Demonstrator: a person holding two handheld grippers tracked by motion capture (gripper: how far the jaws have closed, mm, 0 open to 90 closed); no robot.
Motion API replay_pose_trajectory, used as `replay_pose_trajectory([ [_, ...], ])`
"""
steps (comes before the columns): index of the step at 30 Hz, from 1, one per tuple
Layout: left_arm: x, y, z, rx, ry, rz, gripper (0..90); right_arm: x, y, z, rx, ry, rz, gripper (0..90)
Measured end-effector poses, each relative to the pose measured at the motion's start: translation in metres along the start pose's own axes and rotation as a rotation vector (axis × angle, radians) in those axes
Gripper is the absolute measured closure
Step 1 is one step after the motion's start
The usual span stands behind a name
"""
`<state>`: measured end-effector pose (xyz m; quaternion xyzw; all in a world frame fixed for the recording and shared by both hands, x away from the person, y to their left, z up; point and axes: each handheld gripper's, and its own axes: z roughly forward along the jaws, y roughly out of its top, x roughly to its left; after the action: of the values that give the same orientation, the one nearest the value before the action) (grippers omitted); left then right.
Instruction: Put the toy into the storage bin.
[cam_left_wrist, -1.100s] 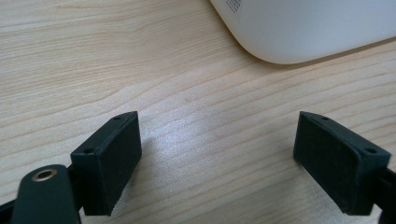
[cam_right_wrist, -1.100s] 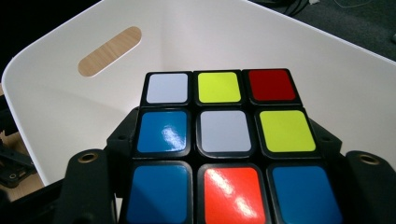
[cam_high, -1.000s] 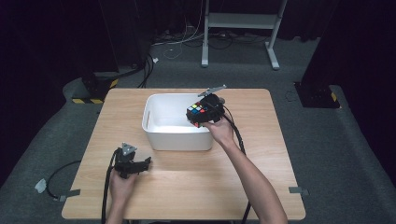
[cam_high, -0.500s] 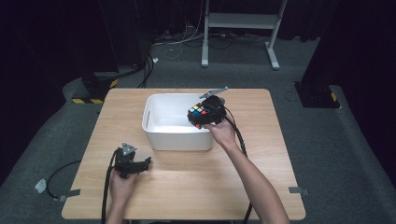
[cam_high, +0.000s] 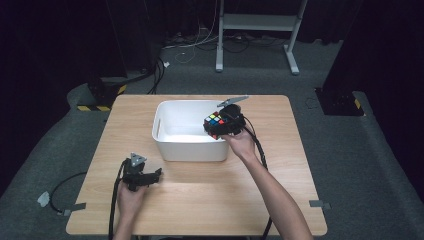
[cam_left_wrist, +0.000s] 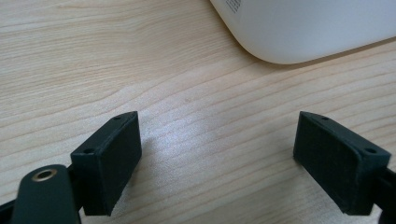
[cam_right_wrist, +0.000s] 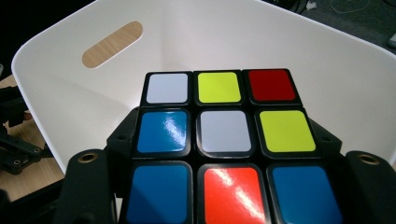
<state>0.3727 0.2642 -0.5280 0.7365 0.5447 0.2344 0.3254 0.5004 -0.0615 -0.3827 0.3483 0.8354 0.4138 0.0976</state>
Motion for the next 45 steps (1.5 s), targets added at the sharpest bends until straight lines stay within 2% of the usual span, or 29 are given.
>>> replay_pose_trajectory([
  [12,0.0,0.0,0.0,0.0,0.0,0.0,15.5,0.0,-0.003,-0.005,0.002,-0.009,-0.016,33.1],
  [30,0.0,0.0,0.0,0.0,0.0,0.0,15.5,-0.001,-0.013,-0.006,-0.008,-0.002,0.004,33.1],
  [45,0.0,0.0,0.0,0.0,0.0,0.0,15.5,0.001,-0.015,-0.008,-0.007,-0.017,-0.018,33.2],
])
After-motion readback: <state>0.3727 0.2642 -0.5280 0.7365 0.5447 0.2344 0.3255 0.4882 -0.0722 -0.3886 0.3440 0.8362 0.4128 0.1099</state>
